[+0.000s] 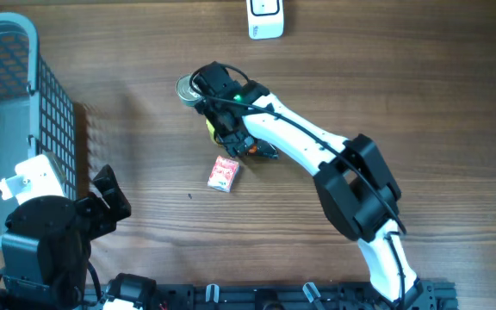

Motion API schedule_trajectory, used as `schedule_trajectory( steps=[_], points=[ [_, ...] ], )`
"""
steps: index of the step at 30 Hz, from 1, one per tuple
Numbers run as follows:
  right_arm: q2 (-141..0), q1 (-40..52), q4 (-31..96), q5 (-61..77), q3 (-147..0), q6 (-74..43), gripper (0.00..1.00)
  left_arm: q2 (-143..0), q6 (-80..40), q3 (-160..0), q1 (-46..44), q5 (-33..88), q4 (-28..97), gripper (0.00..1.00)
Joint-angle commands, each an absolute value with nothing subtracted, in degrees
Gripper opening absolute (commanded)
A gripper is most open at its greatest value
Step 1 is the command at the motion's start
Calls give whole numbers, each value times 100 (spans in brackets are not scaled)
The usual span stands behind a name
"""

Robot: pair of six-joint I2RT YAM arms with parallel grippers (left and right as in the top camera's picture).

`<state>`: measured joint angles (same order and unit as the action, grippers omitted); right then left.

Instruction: Scan the item barcode

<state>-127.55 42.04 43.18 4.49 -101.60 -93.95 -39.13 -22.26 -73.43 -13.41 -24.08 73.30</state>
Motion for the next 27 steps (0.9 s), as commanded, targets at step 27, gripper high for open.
schedule_trajectory(
  steps=[27],
  points=[
    [-12816,3573,4519,2877,-10200,-7564,66,-3900,-2320,-7306,-1372,-2340,7317,100]
  ],
)
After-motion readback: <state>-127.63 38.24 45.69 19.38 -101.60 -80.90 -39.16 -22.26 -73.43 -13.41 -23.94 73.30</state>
